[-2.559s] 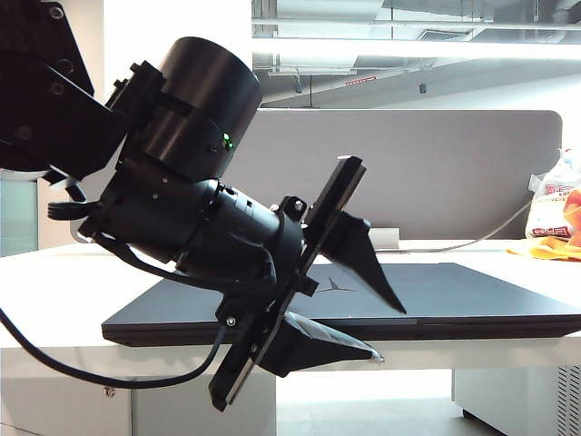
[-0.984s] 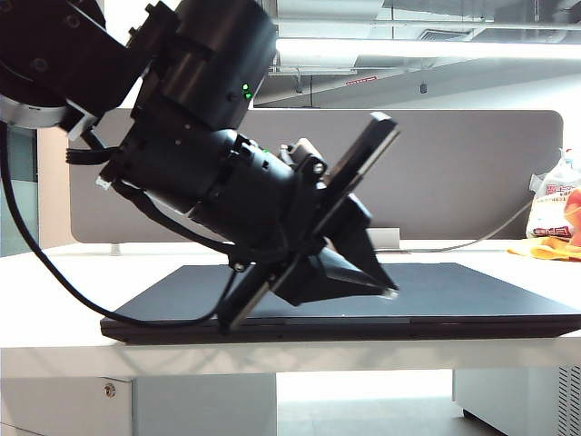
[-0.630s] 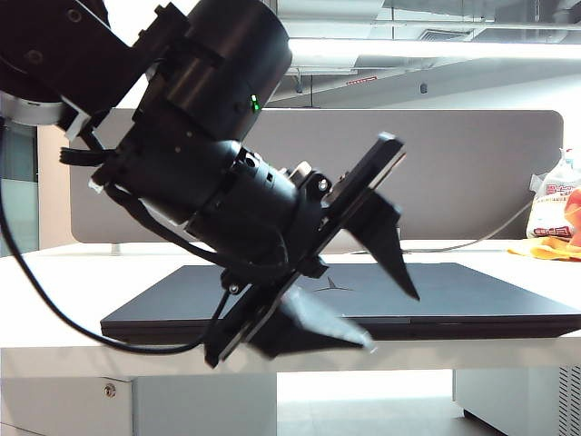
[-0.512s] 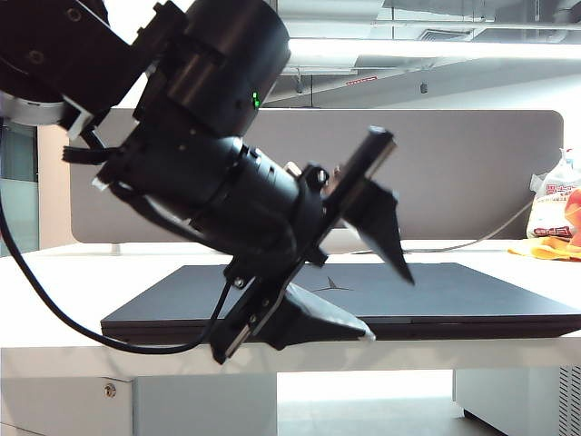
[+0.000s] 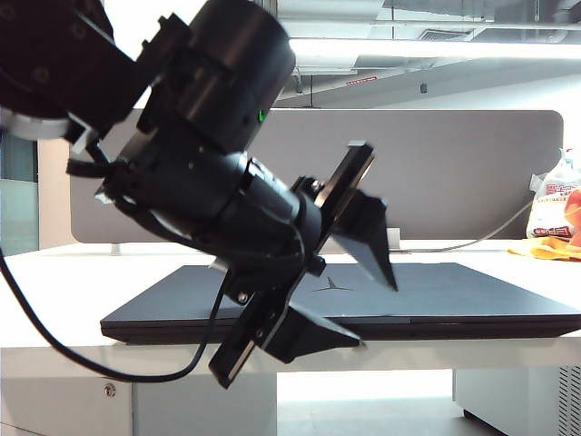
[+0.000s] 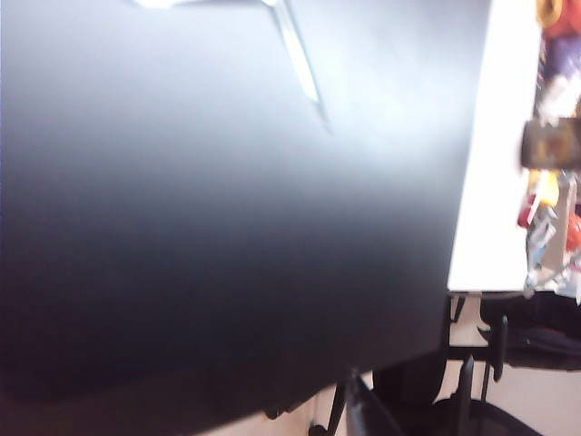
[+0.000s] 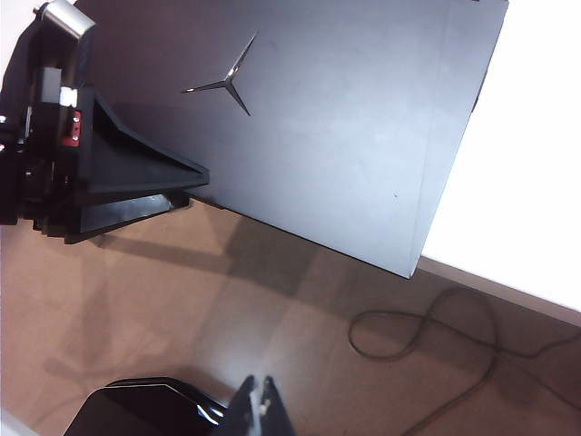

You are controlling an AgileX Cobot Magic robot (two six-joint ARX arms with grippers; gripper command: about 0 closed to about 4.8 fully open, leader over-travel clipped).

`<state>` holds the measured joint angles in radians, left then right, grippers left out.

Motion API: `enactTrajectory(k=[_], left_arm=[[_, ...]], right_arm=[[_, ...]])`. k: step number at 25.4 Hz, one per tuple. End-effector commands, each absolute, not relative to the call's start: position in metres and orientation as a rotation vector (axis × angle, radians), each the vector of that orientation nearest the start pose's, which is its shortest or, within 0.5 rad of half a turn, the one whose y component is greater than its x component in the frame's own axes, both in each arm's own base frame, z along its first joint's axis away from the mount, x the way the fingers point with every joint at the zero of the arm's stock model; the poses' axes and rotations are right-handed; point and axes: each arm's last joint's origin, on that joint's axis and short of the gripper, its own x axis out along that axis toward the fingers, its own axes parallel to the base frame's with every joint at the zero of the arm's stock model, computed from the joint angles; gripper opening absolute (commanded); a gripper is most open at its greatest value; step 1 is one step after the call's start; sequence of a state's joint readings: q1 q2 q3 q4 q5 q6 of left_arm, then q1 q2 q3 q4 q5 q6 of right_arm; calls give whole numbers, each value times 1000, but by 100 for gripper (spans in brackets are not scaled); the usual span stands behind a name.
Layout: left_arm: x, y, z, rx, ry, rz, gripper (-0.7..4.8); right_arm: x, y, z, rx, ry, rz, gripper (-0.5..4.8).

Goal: Open the lid of the laptop and use the keypad to enter the password "123".

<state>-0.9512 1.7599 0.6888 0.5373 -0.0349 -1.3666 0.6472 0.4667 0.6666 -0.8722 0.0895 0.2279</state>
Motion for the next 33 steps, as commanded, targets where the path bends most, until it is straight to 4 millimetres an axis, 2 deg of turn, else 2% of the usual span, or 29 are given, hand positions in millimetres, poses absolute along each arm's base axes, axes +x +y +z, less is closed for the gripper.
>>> enactTrajectory(k=[1, 3, 4, 6, 20, 21, 27, 33], left_arm=[[192, -264, 134, -1023, 917, -421, 239], [192, -265, 136, -1038, 900, -439, 214], [193, -265, 137, -1037, 885, -445, 157], [193, -265, 137, -1033, 872, -439, 111], [196, -266, 145, -913, 752, -521, 66], [195, -266, 147, -891, 738, -534, 52], [196, -259, 168, -804, 633, -545, 48], [199, -254, 174, -702, 607, -577, 46]], right_arm=[[73, 52, 272, -24, 672, 461, -5], [73, 52, 272, -24, 673, 461, -6], [73, 52, 272, -24, 673, 461, -5], [73, 52, 271, -24, 673, 461, -6], [73, 52, 271, -25, 674, 461, -5], [73, 52, 271, -25, 674, 461, -5], [73, 52, 271, -25, 674, 461, -5], [73, 52, 271, -25, 674, 461, -5]])
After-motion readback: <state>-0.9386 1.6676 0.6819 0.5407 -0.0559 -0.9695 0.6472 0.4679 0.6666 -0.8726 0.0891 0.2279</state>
